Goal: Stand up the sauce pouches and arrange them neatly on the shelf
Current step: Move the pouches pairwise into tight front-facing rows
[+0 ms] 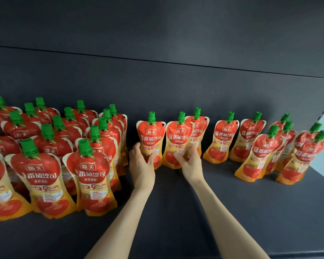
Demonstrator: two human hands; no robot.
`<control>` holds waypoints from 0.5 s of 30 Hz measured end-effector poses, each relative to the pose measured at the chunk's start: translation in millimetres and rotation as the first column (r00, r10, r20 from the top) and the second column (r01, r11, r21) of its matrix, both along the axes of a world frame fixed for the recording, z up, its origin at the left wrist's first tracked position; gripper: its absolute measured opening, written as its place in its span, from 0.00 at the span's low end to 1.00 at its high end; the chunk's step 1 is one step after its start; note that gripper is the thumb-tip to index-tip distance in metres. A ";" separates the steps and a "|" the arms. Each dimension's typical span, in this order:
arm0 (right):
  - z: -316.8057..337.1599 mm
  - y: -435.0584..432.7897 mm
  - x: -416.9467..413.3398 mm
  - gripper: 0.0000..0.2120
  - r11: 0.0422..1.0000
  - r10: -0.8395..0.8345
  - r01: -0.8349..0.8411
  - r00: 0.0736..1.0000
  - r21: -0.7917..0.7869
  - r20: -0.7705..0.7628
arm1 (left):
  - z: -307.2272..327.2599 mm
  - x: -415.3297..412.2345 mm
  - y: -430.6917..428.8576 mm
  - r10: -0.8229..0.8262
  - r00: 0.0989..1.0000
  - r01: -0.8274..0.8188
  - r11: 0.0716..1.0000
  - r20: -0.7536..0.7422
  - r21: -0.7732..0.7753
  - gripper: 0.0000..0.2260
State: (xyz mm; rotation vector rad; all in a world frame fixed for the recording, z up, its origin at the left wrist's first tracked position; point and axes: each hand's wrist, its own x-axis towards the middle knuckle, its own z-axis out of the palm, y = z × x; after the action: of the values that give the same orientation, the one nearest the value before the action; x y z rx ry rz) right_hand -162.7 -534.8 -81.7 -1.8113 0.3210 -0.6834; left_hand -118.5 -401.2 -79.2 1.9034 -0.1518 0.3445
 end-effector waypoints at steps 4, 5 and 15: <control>-3.1 1.4 6.6 0.13 0.999 -0.033 0.032 0.999 -0.029 -0.006 | -1.8 4.8 -3.0 0.031 0.999 -0.031 1.000 0.015 -0.001 0.24; -5.3 0.5 8.2 0.12 0.997 -0.058 0.058 0.998 -0.050 -0.002 | -2.4 6.4 -3.0 0.043 0.999 -0.043 0.999 0.014 0.007 0.24; -7.5 0.6 12.3 0.17 0.981 -0.188 0.190 0.981 -0.037 0.045 | -6.2 13.3 -6.3 0.098 0.995 -0.098 0.995 0.027 0.014 0.24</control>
State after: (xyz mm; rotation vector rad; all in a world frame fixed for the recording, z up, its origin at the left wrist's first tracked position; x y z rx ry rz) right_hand -150.4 -534.2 -89.2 -1.8174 0.4583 -0.8644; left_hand -105.2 -407.4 -85.4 1.9262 -0.0786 0.4360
